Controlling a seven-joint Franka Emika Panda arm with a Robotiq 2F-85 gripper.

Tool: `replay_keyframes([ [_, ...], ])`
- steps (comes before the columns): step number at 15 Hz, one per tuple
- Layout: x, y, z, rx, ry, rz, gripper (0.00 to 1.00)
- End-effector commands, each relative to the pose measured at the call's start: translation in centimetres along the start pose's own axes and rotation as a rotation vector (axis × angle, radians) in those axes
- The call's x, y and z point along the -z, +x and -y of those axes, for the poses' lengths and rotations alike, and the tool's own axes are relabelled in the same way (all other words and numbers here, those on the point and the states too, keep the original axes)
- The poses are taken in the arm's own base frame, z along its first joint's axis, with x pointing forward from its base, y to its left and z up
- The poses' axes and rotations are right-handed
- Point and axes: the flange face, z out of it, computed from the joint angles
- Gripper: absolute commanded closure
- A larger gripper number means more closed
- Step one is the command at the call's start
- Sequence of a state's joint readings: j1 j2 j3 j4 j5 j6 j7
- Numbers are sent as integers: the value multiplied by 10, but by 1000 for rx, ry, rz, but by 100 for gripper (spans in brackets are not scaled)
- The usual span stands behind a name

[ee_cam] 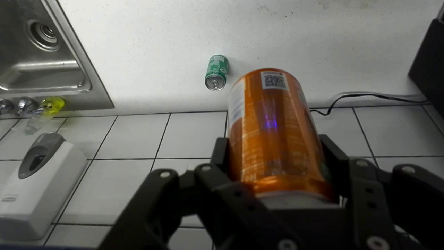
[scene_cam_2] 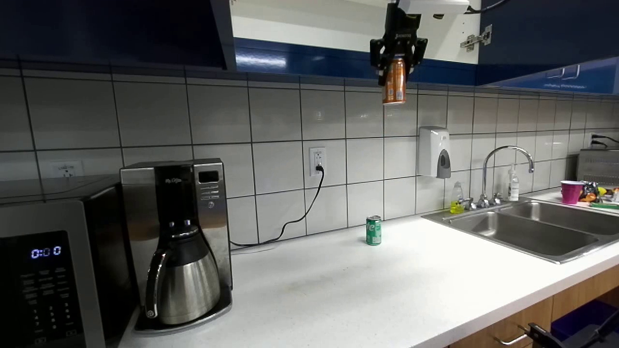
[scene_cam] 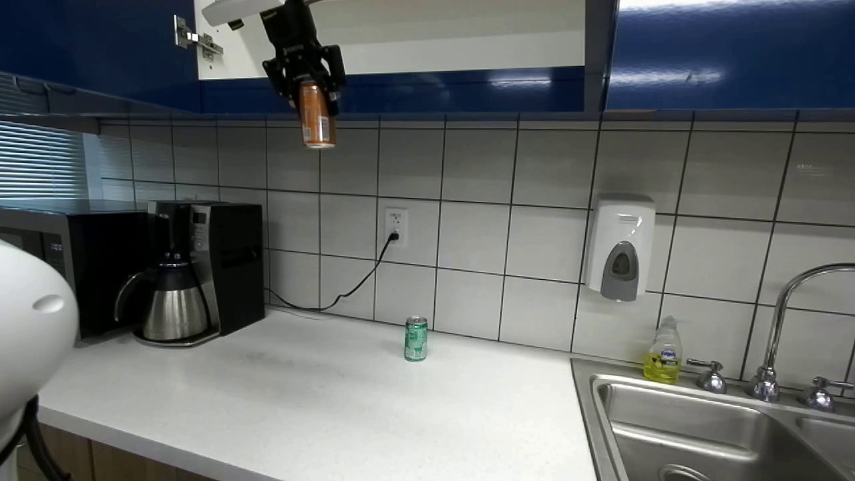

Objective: Put the orange soda can in the open shelf

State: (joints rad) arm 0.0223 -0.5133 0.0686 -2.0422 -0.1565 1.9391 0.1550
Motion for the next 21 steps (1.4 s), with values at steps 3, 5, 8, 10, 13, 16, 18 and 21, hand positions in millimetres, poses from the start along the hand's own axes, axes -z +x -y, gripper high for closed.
replay_keyframes([
  [3, 56, 25, -2, -19, -3, -34, 61],
  [5, 71, 34, -3, -27, -4, -49, 61],
  [8, 86, 53, -5, -38, -1, -64, 61],
  [10, 94, 66, -7, -50, -4, -74, 61],
  [13, 102, 85, -9, -55, 5, -72, 61],
  [16, 112, 100, -10, -66, 6, -67, 61],
  [18, 119, 107, -11, -72, 8, -64, 61],
  [21, 129, 116, -14, -84, 7, -68, 61],
])
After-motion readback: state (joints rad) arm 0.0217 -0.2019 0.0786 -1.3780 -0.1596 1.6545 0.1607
